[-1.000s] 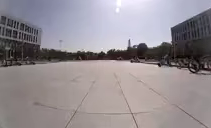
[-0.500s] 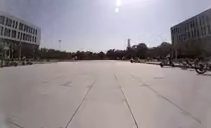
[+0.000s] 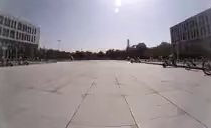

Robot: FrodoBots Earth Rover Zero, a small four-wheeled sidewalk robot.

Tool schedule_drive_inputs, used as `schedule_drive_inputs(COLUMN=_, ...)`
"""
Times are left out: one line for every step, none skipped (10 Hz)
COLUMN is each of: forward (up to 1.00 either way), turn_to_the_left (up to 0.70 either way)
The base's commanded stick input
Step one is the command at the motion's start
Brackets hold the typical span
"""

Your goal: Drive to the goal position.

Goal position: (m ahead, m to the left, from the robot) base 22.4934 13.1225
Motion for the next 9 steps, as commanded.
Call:
schedule_drive_inputs(forward=1.0, turn_to_the_left=0.0)
schedule_drive_inputs(forward=1.0, turn_to_the_left=0.0)
schedule_drive_inputs(forward=1.0, turn_to_the_left=0.0)
schedule_drive_inputs(forward=1.0, turn_to_the_left=0.0)
schedule_drive_inputs(forward=1.0, turn_to_the_left=0.0)
schedule_drive_inputs(forward=1.0, turn_to_the_left=0.01)
schedule_drive_inputs(forward=1.0, turn_to_the_left=0.04)
schedule_drive_inputs(forward=1.0, turn_to_the_left=0.15)
schedule_drive_inputs(forward=1.0, turn_to_the_left=0.4)
